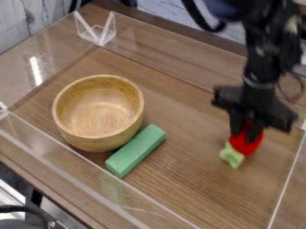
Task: Move the red fruit to the right
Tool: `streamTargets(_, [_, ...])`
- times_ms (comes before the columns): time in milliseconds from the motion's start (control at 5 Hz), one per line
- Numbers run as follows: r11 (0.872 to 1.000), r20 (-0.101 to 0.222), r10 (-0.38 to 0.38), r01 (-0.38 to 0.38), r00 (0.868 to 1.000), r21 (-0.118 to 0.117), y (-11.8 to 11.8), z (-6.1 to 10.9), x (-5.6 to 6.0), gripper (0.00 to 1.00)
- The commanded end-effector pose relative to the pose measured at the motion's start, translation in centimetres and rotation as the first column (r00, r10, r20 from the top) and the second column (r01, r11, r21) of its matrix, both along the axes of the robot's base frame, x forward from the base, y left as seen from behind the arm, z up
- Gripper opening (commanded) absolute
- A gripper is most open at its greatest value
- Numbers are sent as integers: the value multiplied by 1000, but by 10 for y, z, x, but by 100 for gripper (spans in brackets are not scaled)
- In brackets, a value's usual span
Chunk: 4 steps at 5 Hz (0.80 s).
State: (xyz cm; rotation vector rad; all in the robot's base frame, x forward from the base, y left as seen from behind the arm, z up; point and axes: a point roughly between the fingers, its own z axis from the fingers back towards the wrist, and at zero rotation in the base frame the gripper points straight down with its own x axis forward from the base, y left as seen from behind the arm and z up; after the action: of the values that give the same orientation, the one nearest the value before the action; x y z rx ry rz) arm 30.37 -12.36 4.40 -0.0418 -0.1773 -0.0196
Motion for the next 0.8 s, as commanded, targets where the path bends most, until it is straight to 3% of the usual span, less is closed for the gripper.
streamTargets(0, [1000, 35, 31, -30, 999, -8, 4, -9, 4, 0])
streamTargets(200, [997, 27, 80, -80, 996, -4, 8, -10, 4, 100])
streamTargets(400, [991, 17, 131, -131, 991, 1, 11, -8, 3, 100])
streamTargets(600, [998, 10, 57, -57, 998, 9, 10, -3, -6, 100])
